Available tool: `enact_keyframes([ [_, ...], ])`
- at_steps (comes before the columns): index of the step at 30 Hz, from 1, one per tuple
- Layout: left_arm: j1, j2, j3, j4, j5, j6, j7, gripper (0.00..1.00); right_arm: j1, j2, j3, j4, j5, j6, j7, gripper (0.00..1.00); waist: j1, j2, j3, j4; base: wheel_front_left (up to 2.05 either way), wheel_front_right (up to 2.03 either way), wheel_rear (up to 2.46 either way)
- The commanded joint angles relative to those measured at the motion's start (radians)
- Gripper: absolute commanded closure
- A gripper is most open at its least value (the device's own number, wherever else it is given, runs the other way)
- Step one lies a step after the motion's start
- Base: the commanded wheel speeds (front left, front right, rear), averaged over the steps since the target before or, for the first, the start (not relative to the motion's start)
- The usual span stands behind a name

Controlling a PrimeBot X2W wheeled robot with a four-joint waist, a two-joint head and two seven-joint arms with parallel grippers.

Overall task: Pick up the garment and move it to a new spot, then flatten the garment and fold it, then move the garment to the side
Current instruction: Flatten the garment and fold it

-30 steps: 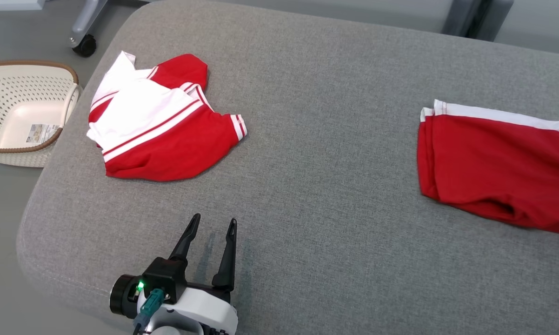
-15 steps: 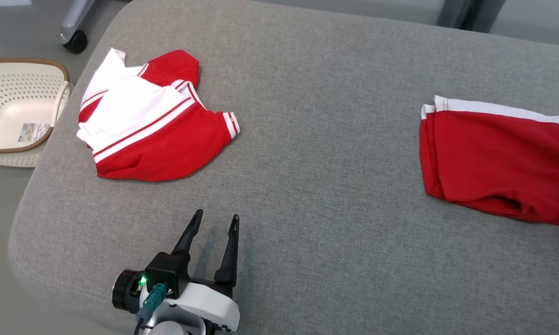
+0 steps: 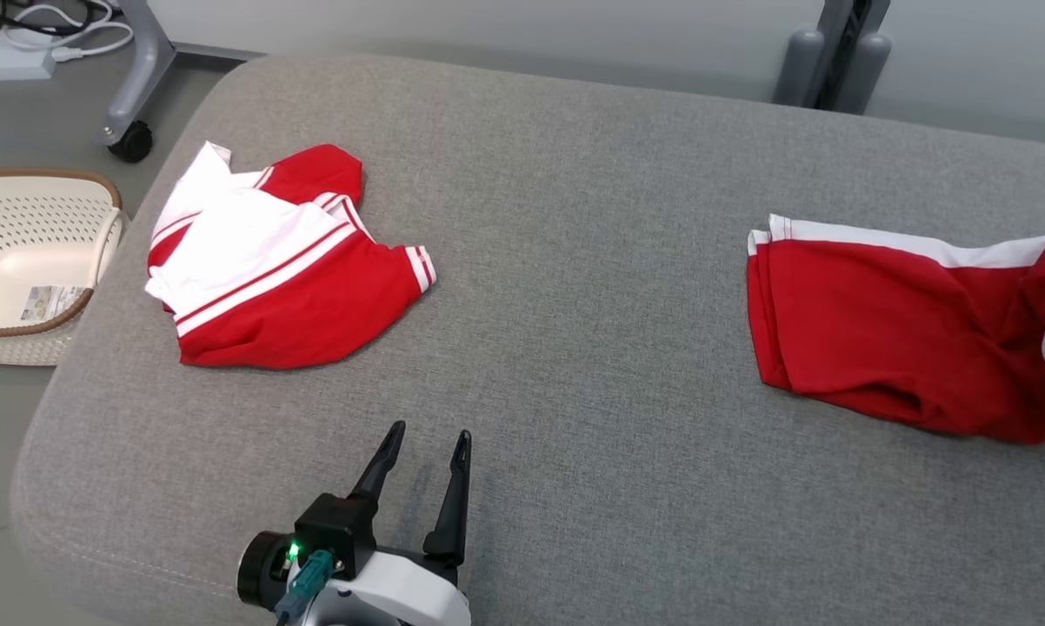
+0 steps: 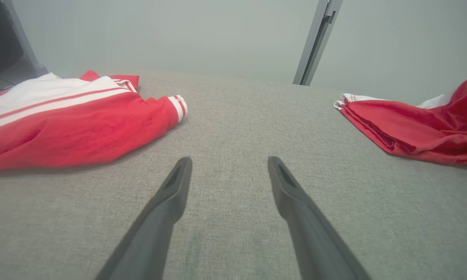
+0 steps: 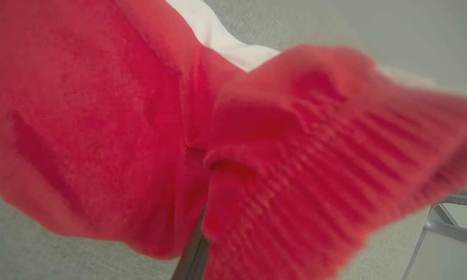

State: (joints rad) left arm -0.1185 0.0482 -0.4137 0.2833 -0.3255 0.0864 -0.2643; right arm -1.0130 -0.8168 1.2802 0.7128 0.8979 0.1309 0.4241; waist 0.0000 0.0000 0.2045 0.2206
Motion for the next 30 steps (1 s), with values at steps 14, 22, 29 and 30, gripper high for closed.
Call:
enact_keyframes([
  [14,0.050,0.004,-0.017,0.000,-0.056,0.028,0.001,0.00,-0.051,0.090,0.001,0.003,0.087,0.000,0.191,1.00,0.0000,0.0000,-0.057,0.084,0.00,0.00,0.00],
  [22,0.061,0.005,-0.028,0.003,-0.067,0.029,0.001,0.00,-0.054,0.162,-0.002,0.080,0.160,0.000,0.221,1.00,0.0000,0.0000,-0.062,0.128,0.00,0.00,0.00],
  [29,0.056,0.004,-0.042,0.000,-0.077,0.031,0.001,0.00,-0.030,0.207,-0.001,0.143,0.183,0.000,0.225,1.00,0.0000,0.0000,-0.046,0.166,0.00,0.00,0.00],
  [30,0.055,0.004,-0.043,-0.001,-0.078,0.031,0.001,0.00,-0.028,0.210,-0.001,0.152,0.187,0.000,0.221,1.00,0.0000,0.0000,-0.042,0.171,0.00,0.00,0.00],
])
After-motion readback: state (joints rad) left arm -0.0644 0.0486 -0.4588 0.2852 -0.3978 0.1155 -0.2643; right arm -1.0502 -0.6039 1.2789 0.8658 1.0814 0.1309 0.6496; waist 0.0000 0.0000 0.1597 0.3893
